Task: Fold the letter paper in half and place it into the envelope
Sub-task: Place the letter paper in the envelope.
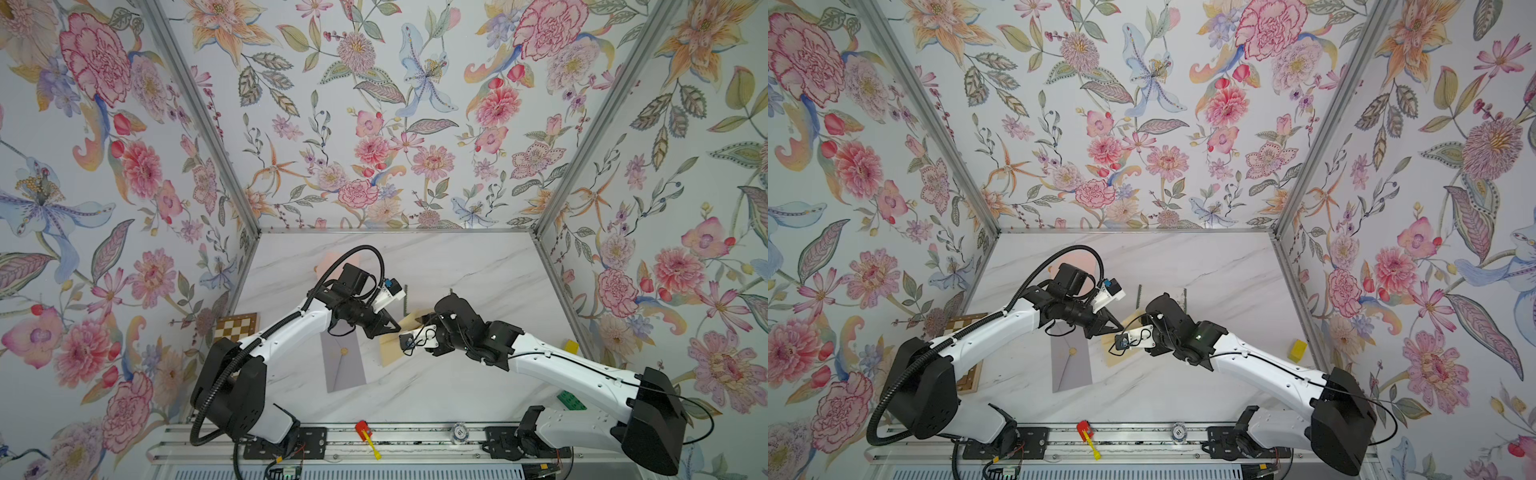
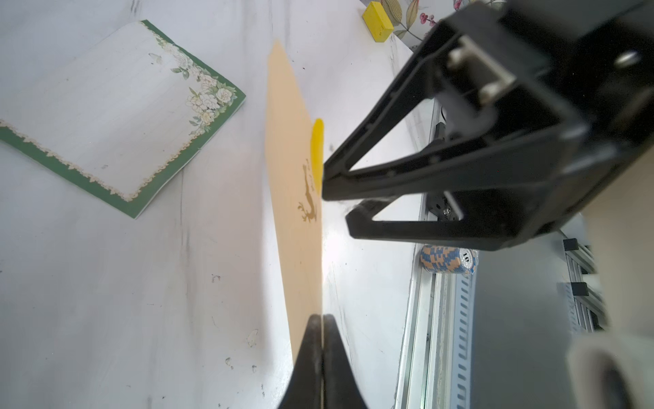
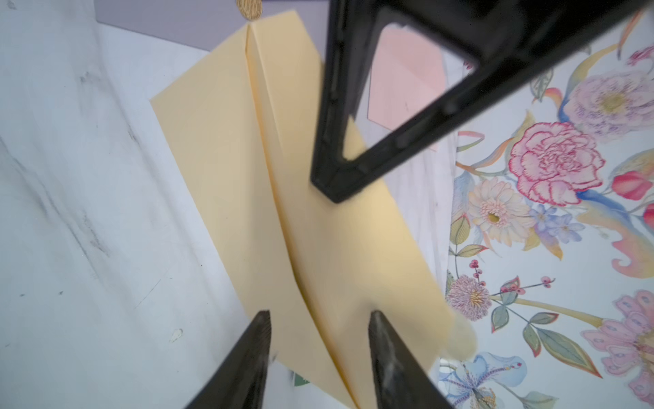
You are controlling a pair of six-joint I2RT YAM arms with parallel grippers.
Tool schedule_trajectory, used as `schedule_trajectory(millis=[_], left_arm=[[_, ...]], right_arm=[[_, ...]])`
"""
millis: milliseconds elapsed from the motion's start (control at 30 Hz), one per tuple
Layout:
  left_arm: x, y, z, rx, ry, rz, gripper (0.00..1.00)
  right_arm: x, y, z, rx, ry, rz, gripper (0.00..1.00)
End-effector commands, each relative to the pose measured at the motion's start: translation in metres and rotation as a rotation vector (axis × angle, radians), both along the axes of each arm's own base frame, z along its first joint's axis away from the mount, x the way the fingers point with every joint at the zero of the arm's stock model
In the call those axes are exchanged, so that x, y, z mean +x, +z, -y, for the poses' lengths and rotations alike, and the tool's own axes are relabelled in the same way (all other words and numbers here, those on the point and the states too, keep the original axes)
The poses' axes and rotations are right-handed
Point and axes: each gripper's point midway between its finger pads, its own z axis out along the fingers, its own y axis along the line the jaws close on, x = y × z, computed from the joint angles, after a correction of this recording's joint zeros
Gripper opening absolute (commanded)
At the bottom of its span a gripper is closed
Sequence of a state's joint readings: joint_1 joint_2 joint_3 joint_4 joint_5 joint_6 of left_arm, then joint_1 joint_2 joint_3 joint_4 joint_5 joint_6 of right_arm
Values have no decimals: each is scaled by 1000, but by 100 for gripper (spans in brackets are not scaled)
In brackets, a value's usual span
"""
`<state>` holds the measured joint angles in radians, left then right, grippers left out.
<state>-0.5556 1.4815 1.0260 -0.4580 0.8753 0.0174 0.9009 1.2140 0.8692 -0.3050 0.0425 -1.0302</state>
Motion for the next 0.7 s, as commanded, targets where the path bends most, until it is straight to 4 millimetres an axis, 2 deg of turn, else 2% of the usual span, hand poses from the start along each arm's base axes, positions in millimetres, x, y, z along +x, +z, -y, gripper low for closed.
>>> schedule_trajectory(millis=[0, 167, 333, 400, 500, 667], left_arm=[[2, 9, 2, -61, 57, 43, 0], [-6, 0, -4, -115, 110, 32, 0], [-4, -5, -11, -148, 150, 18, 0], [0, -9, -14, -144, 162, 7, 0], [7, -17, -20, -132, 189, -12, 0], [17, -36, -30, -78, 230, -40, 0]], right_arm=[[-19, 6, 5, 84, -12, -114, 50], [-46, 26, 5, 279, 5, -265, 52], [-51, 45, 2, 552, -39, -401, 54], [-50, 46, 1, 629, -62, -457, 55], [-43, 33, 4, 684, -142, -539, 56], [-21, 13, 13, 761, -298, -582, 54]])
